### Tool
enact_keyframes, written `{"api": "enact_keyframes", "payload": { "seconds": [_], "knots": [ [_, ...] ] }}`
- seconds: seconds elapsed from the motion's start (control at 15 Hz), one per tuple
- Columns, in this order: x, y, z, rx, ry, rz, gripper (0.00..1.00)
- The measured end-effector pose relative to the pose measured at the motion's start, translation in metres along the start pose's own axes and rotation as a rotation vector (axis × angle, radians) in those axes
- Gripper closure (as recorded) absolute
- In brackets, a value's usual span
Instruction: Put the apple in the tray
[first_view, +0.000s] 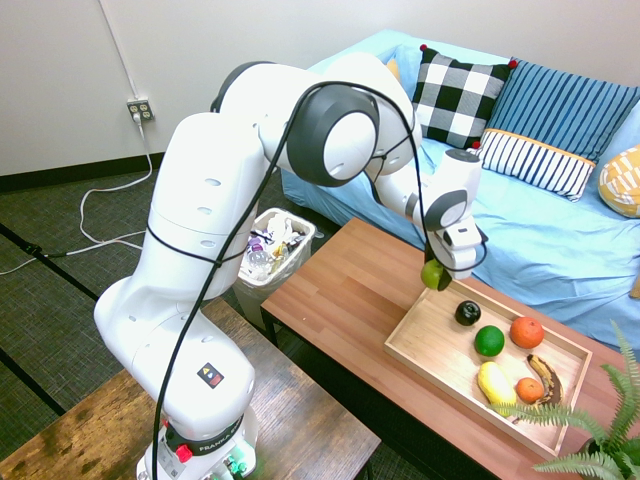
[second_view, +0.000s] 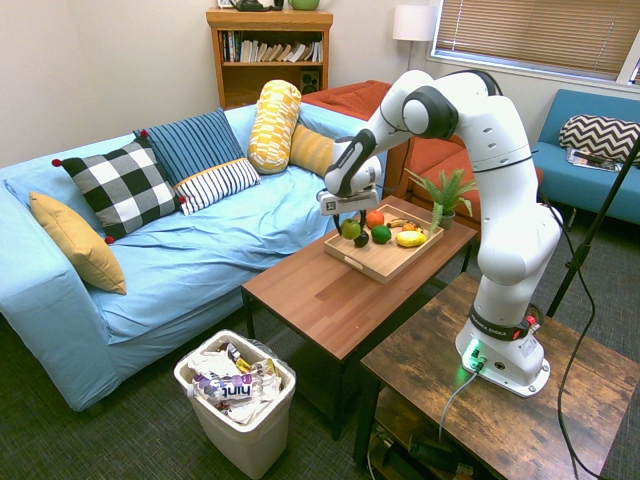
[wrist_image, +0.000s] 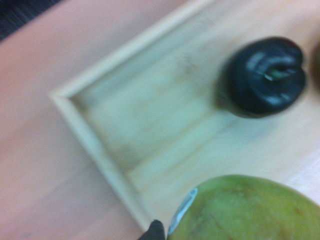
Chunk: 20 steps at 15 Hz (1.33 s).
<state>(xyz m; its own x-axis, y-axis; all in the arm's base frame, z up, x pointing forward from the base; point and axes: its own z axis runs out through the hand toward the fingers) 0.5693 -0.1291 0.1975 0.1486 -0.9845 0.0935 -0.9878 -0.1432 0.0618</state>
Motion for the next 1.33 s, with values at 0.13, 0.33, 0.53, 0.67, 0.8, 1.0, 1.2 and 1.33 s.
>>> {"api": "enact_keyframes", "payload": {
  "seconds": [0.13,0.33,0.53,0.67,0.8,1.0,1.2,1.33],
  "knots": [
    [0.022,0.033,0.021,-0.036,0.011,0.027,1.00],
    [0.038,0.057,0.053,-0.071,0.021,0.053,1.00],
    [0.034,0.063,0.091,-0.095,0.020,0.060,1.00],
    [0.033,0.063,0.105,-0.096,0.018,0.072,1.00],
    [0.035,0.060,0.108,-0.090,0.012,0.075,1.00],
    [0.039,0.061,0.108,-0.082,-0.005,0.075,0.00],
    [0.041,0.061,0.108,-0.077,-0.015,0.070,0.00],
    [0.043,0.062,0.108,-0.072,-0.018,0.067,0.00]
  ]
}}
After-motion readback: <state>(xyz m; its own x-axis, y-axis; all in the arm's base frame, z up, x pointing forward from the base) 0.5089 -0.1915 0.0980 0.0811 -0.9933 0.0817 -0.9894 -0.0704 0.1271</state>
